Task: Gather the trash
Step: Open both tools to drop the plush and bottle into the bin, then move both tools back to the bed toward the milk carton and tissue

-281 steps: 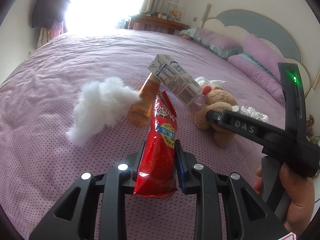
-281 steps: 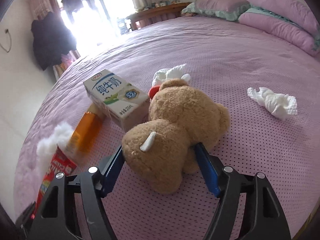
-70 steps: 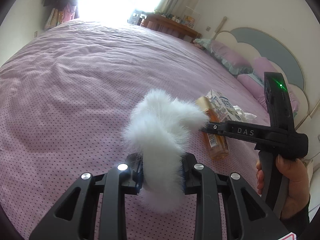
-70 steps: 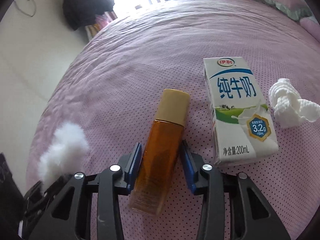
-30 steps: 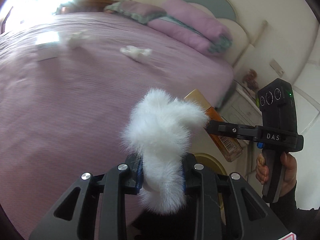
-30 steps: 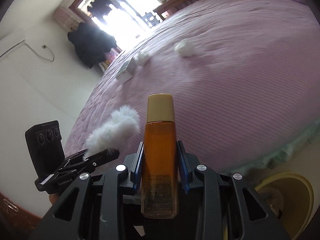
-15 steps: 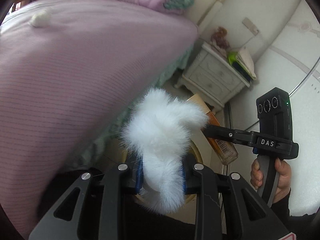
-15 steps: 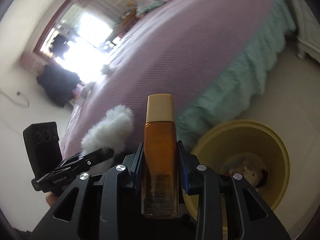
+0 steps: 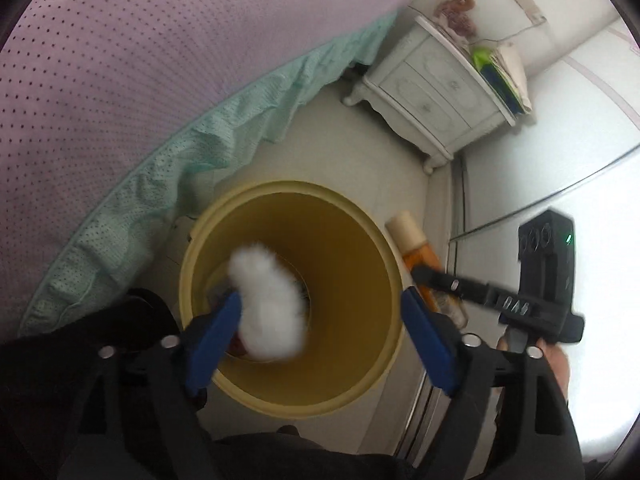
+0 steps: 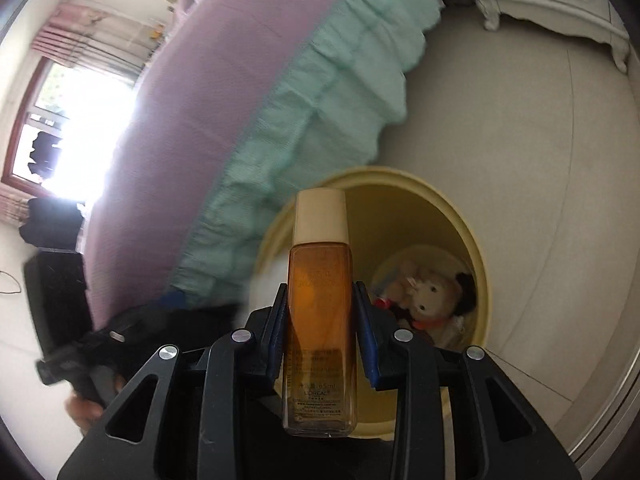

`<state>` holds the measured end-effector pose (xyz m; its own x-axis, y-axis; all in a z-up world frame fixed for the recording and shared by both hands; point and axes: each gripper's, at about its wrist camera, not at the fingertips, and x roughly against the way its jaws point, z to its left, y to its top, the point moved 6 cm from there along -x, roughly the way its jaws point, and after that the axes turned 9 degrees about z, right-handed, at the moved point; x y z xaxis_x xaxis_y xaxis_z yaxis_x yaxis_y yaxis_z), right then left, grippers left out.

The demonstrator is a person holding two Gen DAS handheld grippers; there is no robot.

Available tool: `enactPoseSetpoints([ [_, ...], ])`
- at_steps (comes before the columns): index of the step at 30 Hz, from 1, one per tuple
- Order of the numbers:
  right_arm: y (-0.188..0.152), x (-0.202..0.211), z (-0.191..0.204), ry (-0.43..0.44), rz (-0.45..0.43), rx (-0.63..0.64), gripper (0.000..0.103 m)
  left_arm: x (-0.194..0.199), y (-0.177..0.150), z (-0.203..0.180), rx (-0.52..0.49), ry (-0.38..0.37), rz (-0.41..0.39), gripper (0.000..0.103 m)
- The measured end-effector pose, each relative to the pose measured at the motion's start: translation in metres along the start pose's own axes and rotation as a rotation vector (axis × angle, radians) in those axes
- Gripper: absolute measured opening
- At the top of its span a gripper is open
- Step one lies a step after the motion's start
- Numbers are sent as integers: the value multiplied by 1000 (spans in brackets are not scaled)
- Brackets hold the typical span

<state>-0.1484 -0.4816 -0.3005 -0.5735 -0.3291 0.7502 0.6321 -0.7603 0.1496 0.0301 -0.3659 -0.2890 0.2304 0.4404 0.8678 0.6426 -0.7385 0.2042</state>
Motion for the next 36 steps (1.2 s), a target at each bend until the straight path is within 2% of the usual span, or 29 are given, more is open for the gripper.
enactPoseSetpoints([
  [6,-13,-45,-2,12,108,-14,31,-7,1,3,12,7,26,85],
  [11,-23,-63,10,20,168,24,32,-9,2,2,2,4,33,86],
  [13,-24,-67,10,6,189,0,42,-10,2,3,4,0,38,86],
  [14,-26,-69,10,7,198,-3,58,-10,2,3,3,1,38,87],
  [15,-25,-68,12,7,196,1,60,-9,1,2,0,2,39,87],
  [25,-20,-49,11,22,149,6,60,-8,0,-2,-33,16,29,87],
  [36,-19,-41,10,7,154,21,60,-6,0,-3,-45,17,25,87],
])
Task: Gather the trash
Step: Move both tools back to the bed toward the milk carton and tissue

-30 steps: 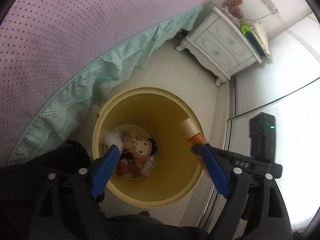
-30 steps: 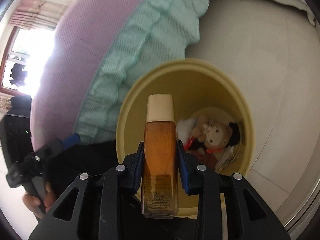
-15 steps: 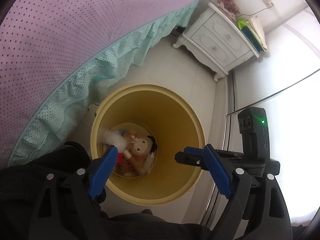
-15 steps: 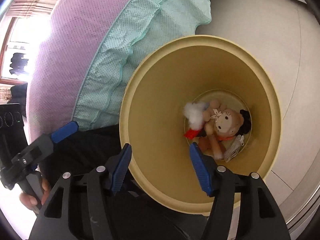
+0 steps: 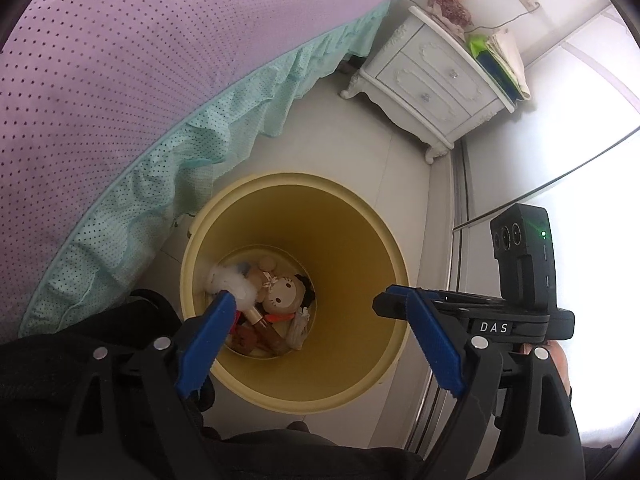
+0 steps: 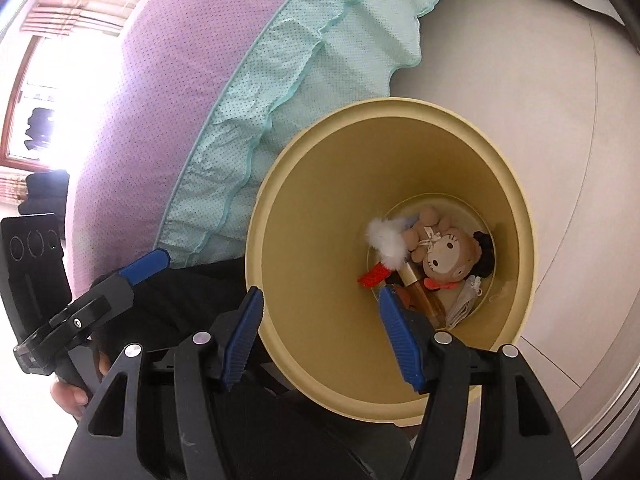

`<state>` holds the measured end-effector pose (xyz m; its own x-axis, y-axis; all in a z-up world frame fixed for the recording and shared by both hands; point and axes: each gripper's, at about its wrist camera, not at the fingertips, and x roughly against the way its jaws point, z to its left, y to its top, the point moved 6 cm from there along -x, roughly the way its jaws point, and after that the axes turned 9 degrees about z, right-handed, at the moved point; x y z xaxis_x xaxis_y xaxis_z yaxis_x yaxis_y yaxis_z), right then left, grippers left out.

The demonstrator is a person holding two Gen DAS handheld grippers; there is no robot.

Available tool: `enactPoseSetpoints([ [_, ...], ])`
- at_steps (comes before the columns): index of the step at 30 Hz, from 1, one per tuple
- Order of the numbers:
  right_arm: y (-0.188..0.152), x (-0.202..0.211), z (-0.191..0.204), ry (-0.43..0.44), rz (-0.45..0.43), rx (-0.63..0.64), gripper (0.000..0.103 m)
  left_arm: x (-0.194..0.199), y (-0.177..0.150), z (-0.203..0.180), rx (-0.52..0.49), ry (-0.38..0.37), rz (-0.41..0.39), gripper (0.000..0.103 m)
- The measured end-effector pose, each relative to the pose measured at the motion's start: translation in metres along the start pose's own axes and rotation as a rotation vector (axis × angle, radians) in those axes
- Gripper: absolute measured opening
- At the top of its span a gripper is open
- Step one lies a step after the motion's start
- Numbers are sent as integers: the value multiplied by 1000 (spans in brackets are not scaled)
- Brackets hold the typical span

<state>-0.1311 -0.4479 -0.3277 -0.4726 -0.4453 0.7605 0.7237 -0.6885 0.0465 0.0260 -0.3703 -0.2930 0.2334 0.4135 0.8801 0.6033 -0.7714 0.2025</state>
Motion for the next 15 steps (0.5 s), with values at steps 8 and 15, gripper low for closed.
enactPoseSetpoints([
  [8,6,32,27,13,-84,73,60,34,-1,-3,-1,-17,-105,87],
  [15,21,64,120,45,-171,351,66,141,-7,17,61,38,-356,91],
])
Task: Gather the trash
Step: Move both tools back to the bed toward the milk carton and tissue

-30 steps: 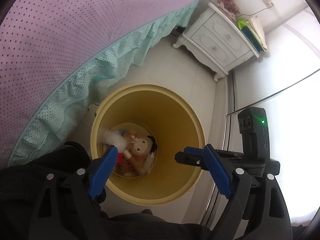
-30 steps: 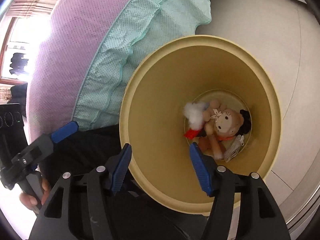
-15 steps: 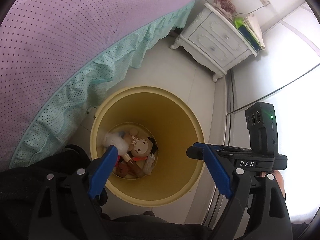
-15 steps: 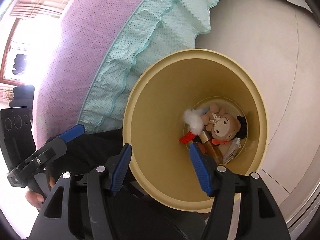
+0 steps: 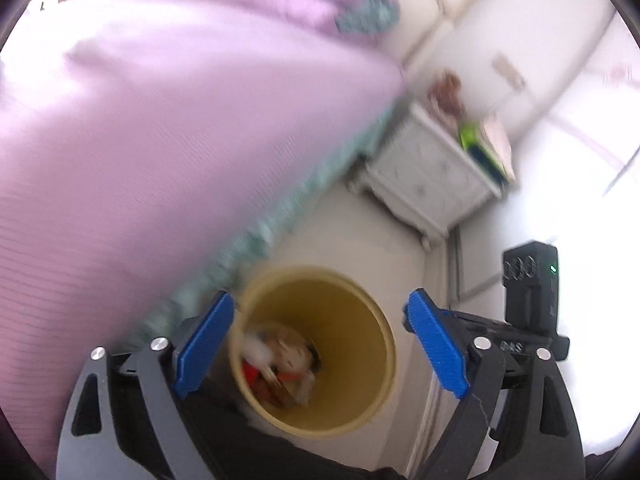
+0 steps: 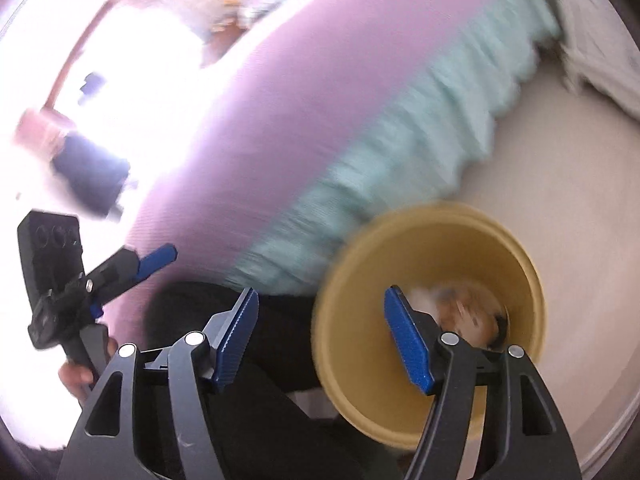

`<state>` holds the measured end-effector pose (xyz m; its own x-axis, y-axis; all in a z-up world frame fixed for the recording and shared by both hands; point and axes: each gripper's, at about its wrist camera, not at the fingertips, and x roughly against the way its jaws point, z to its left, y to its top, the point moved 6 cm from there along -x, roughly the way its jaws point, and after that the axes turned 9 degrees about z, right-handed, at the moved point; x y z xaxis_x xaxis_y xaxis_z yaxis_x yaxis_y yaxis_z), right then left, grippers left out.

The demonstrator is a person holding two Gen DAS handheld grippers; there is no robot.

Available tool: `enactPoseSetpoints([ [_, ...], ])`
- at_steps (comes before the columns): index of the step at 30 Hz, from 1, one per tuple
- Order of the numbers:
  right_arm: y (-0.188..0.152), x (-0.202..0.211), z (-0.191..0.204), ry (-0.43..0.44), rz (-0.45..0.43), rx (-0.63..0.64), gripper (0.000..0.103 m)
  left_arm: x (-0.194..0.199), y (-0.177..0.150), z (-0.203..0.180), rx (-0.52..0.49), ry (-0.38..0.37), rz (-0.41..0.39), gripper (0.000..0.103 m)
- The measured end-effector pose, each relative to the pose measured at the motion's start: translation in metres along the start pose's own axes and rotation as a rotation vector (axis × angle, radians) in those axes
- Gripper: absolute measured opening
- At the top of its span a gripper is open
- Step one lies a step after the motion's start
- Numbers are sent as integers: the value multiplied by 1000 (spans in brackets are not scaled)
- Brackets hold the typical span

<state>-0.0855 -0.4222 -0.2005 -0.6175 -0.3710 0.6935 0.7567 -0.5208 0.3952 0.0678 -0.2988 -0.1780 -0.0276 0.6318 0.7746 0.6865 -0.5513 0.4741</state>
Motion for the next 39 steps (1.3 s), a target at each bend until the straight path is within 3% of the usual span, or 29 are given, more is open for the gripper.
enactPoseSetpoints([
  [9,60,-26,133,118,-28,348,90,141,17,83,196,281,-265,99],
  [13,83,-40,179,142,-82,439,94,194,14,120,268,447,-340,99],
  [16,99,-53,205,130,-122,492,94,220,13,141,306,503,-372,99],
  [19,114,-70,226,66,-148,536,94,235,10,158,341,529,-389,99],
  [25,131,-98,259,31,-148,610,94,240,14,180,363,588,-398,99],
  [39,191,-153,262,-21,-86,633,94,205,65,249,429,517,-323,99],
])
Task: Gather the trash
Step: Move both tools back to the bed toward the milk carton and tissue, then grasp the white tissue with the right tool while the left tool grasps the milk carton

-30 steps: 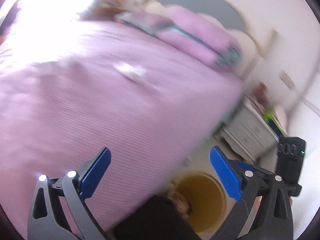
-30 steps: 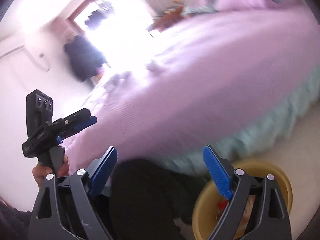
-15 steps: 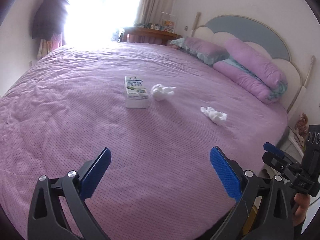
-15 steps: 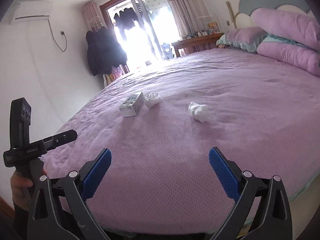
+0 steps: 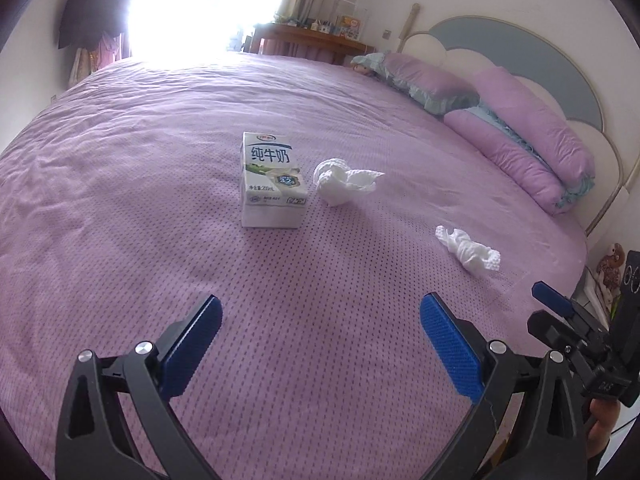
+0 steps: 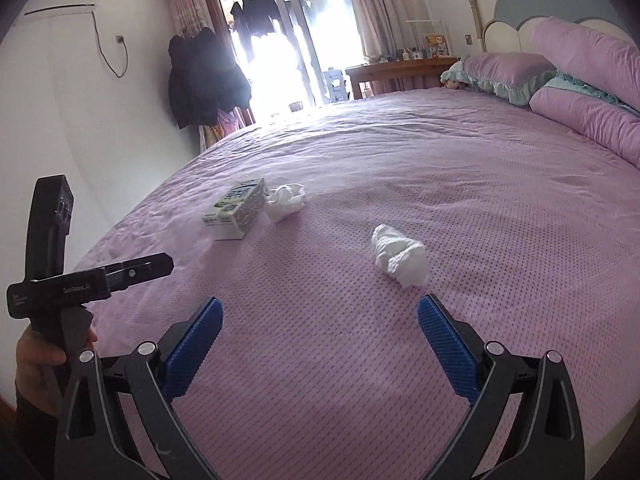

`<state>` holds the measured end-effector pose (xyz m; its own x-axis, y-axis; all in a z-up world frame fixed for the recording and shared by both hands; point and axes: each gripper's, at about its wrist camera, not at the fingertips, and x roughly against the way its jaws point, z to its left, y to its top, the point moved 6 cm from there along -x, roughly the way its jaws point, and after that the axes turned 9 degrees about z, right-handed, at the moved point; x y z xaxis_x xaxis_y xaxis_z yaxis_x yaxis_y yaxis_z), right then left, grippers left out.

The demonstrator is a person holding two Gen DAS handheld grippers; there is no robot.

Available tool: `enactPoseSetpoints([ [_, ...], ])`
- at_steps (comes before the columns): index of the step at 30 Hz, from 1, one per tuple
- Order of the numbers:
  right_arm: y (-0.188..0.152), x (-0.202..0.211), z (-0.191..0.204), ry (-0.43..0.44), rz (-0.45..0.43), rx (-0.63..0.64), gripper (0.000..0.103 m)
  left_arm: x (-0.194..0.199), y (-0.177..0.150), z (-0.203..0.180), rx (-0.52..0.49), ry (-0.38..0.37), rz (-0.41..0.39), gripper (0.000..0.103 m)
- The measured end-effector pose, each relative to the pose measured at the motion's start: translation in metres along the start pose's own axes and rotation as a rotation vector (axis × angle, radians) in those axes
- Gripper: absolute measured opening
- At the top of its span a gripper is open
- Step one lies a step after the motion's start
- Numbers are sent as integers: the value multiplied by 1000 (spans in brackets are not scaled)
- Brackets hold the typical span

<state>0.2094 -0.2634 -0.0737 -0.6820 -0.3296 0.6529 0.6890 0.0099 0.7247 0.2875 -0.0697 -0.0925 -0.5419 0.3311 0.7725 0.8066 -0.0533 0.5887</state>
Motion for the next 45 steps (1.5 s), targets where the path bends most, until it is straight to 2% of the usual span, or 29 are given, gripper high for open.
enactPoseSetpoints([
  [5,16,-33,-20,-67,60,20,93,-20,14,0,-2,0,20,99],
  [10,34,-62,-45,-98,92,-24,91,-32,23,2,5,-1,37,99],
  [13,40,-81,-60,-79,140,-90,81,-37,23,4,12,3,47,99],
  [15,36,-95,-69,-62,202,-141,68,-39,23,4,13,-1,56,99],
  [16,35,-97,-71,-70,199,-148,64,-39,23,4,13,-2,58,99],
  [17,35,-96,-71,-73,186,-147,56,-39,22,5,10,-3,60,99],
  [18,34,-94,-71,-63,183,-150,41,-38,22,4,8,-2,61,99],
  [19,34,-92,-71,-47,178,-158,34,-38,22,5,7,-1,60,99],
  [21,33,-89,-71,-6,168,-179,30,-38,21,6,10,-1,61,99],
  [24,34,-84,-65,10,157,-167,30,-38,19,9,20,-5,62,99],
  [29,41,-72,-43,89,142,-133,30,-41,19,15,43,-11,67,99],
  [33,50,-67,-27,242,138,-165,30,-49,27,24,63,11,67,99],
  [35,53,-67,-20,287,139,-171,30,-56,34,30,77,19,70,99],
  [45,57,-75,1,332,160,-148,30,-88,79,53,114,104,63,99],
])
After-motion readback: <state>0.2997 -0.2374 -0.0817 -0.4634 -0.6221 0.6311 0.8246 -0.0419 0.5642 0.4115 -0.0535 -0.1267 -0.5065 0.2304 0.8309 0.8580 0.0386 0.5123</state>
